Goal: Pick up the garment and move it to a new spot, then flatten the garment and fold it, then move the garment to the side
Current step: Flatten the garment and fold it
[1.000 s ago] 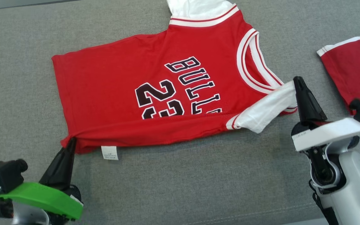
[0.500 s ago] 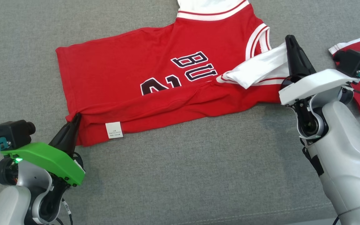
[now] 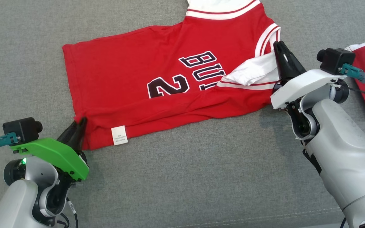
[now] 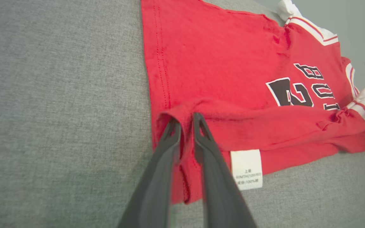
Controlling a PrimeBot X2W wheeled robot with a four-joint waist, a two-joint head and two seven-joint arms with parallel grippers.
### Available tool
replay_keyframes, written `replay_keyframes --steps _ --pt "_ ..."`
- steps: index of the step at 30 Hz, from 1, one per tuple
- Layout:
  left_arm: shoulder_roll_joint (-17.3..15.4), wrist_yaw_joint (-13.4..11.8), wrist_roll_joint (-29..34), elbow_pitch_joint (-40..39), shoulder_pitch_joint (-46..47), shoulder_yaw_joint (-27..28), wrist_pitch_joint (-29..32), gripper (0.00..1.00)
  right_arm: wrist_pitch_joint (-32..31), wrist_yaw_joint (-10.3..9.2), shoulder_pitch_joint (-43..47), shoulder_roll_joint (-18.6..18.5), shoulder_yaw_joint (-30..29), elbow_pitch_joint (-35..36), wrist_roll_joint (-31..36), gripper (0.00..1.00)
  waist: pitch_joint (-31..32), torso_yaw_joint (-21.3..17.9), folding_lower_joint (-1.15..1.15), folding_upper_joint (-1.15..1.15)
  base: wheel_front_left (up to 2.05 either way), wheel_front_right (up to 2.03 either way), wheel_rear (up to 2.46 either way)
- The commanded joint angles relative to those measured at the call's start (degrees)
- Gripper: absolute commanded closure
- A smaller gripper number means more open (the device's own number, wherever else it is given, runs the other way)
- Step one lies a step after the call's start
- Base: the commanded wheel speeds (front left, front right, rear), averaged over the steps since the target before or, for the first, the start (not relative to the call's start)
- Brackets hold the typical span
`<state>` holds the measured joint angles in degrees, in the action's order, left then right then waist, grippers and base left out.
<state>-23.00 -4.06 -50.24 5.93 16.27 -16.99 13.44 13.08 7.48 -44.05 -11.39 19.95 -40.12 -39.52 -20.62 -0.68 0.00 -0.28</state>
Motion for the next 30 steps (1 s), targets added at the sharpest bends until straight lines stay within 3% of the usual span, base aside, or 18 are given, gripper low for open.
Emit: replay_keyframes --steps 1,8,14,20,30 --pt "-0.13 0.24 -0.33 0.06 -0.51 0.17 -0.49 0.00 0.66 0.00 -0.45 -0.92 0.66 -0.12 0.64 0.00 0.40 -0.26 0.00 0.28 0.00 0.00 0.00" --pt "-2.08 -1.89 3.10 -4.40 -6.63 0.82 -4.37 0.00 0.31 0.00 4.45 -4.90 1.72 4.85 0.14 0.00 3.76 -1.01 0.00 0.28 0.00 0.00 0.00" --pt "-2.96 -4.73 4.06 -9.24 -11.67 -0.01 -3.58 0.00 -8.87 0.00 10.48 -10.28 1.33 10.27 5.79 0.00 4.52 -1.65 0.00 0.28 0.00 0.00 0.00" --pt "-2.87 -5.26 4.18 -7.31 -10.05 -0.84 -1.93 0.00 -16.77 0.00 13.89 -9.74 -1.17 14.55 8.46 0.00 2.46 -1.94 0.00 0.28 0.00 0.00 0.00" --pt "-1.65 -2.41 1.08 -2.93 -7.10 -1.92 0.90 0.00 -23.14 0.00 16.44 -7.57 -6.69 16.96 14.04 0.00 0.15 -1.23 0.00 0.28 0.00 0.00 0.00"
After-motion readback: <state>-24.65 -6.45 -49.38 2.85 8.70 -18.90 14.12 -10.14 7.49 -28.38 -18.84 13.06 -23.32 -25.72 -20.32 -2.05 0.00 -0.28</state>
